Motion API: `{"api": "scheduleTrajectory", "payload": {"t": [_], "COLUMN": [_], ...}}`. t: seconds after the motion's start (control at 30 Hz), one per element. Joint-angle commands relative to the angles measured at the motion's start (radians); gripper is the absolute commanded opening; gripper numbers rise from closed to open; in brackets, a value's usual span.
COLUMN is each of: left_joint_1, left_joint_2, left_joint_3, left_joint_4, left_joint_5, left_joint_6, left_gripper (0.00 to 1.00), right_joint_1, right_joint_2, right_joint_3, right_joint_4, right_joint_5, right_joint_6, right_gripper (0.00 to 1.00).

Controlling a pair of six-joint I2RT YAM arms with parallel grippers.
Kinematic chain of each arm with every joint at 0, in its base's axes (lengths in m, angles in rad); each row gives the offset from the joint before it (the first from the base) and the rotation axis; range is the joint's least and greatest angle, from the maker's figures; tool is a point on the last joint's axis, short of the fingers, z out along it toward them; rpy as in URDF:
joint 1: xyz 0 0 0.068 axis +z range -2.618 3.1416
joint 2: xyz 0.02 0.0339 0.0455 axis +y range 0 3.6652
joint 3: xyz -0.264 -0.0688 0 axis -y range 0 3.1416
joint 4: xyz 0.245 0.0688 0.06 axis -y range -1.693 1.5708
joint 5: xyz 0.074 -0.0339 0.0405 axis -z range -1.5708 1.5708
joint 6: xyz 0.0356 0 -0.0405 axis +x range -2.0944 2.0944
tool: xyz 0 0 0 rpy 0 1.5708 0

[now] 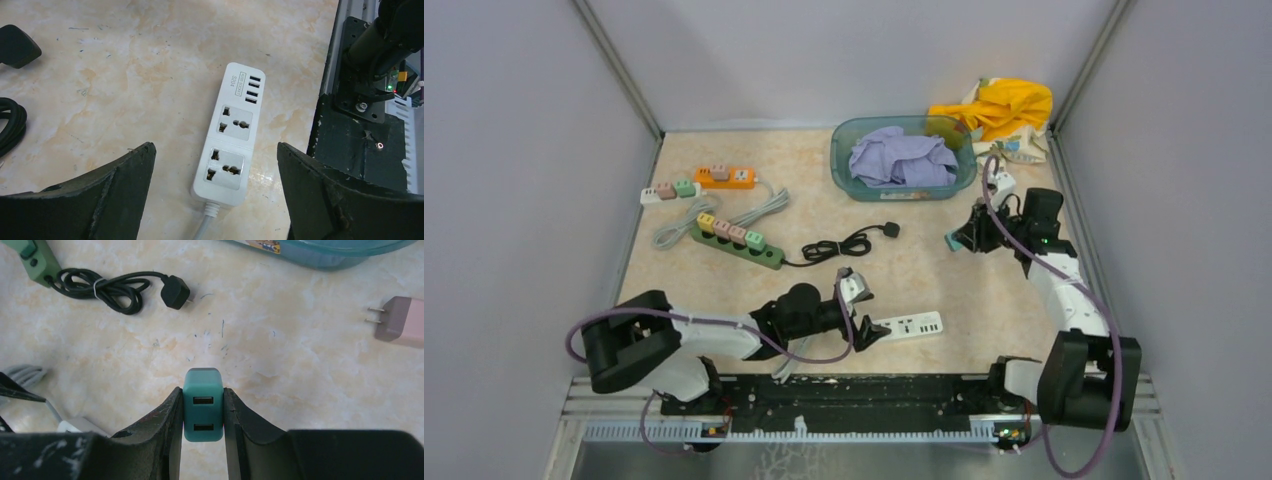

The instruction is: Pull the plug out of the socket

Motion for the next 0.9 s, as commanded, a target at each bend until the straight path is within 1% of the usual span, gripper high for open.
{"api": "scheduleTrajectory", "payload": {"t": [0.0,0.13,0.23,0.33,0.47,0.6,0.73,0.83,0.87], "left_joint_1": [0.004,0.005,0.005,0.005,0.007,0.01,0.01,0.011,0.011], "left_joint_2": [-0.094,-0.174,-0.231,-0.287,-0.341,-0.361,-0.363,-0.37,-0.374], "left_joint_3": [0.035,0.039,0.027,-0.002,-0.041,-0.066,-0.083,-0.091,-0.092], "left_joint_4": [-0.205,-0.259,-0.278,-0.269,-0.239,-0.221,-0.216,-0.22,-0.226], "left_joint_5": [-0.006,0.0,-0.01,-0.026,-0.03,-0.032,-0.03,-0.033,-0.035], "left_joint_6": [-0.012,-0.024,-0.039,-0.066,-0.089,-0.105,-0.118,-0.124,-0.122], "left_gripper": [0.96,0.96,0.96,1.0,1.0,1.0,1.0,1.0,1.0], "right_joint_1": [-0.046,-0.049,-0.054,-0.057,-0.074,-0.118,-0.188,-0.253,-0.271], "right_joint_2": [0.067,0.139,0.194,0.245,0.314,0.386,0.459,0.539,0.563], "right_joint_3": [0.104,0.153,0.149,0.137,0.15,0.141,0.144,0.149,0.157], "right_joint_4": [0.104,0.161,0.245,0.337,0.329,0.362,0.371,0.387,0.388], "right_joint_5": [-0.113,-0.125,-0.125,-0.102,-0.039,-0.015,-0.006,-0.035,-0.066], "right_joint_6": [0.126,0.191,0.278,0.363,0.405,0.479,0.547,0.601,0.616], "right_gripper": [0.02,0.02,0.02,0.02,0.02,0.03,0.04,0.04,0.04]}}
